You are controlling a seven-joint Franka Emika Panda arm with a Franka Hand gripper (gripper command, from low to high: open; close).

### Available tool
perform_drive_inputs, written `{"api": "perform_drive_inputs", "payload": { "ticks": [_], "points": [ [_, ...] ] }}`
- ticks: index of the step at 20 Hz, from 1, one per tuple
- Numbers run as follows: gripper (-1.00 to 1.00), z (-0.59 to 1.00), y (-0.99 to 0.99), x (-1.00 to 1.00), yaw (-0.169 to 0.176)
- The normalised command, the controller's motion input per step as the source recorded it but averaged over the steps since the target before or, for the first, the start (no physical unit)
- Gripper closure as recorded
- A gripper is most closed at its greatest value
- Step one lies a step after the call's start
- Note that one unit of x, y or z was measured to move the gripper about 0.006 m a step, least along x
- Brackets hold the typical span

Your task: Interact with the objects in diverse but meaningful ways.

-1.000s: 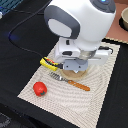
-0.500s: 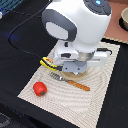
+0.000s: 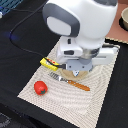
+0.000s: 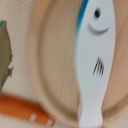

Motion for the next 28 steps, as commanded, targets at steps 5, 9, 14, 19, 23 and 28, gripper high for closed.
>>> {"api": "perform_drive_inputs", "payload": {
  "ticks": [5,9,14,19,23,28],
  "points": [
    [-1.00,0.41,0.36,-0.58,0.113],
    [-1.00,0.07,0.14,-0.77,0.117],
    [-1.00,-0.07,-0.02,-0.86,0.093],
    [-1.00,-0.13,-0.11,-0.91,0.056],
    [-1.00,-0.19,-0.17,-0.95,0.028],
    [-1.00,-0.25,-0.27,-0.90,0.014]
  ]
}}
